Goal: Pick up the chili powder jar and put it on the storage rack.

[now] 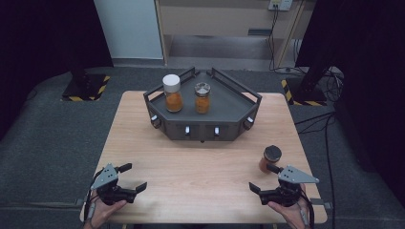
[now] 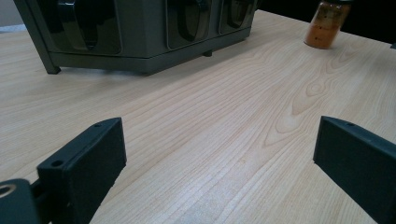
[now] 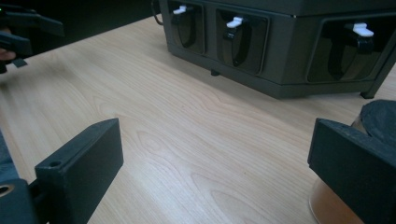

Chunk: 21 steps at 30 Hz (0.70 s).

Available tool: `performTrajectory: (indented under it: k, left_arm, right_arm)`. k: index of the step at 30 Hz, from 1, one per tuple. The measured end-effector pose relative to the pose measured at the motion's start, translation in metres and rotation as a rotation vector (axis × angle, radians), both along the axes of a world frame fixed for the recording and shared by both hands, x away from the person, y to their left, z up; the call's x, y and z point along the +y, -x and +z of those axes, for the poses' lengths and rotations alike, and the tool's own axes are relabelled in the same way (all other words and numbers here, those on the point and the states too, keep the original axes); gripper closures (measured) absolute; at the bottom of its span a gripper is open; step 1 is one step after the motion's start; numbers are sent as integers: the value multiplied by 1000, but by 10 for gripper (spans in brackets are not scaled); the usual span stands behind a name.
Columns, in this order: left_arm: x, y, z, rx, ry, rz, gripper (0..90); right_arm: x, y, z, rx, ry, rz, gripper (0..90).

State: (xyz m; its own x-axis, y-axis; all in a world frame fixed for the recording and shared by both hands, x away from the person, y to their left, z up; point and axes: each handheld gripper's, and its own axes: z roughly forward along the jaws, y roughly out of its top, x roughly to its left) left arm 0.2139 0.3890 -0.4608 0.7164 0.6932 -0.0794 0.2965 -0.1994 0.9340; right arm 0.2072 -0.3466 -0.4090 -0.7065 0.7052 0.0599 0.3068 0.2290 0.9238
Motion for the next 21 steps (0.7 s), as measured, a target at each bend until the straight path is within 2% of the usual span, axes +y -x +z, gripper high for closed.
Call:
performTrajectory:
  k: [9,21]
  left_arm:
    - [0,0,0,2,0,1,17]
    - [0,0,0,3,0,2,17]
  right_arm:
    - [-2,2,10,-2,-16,-10,36]
    - [-6,6,23,-17,-6,-31,37]
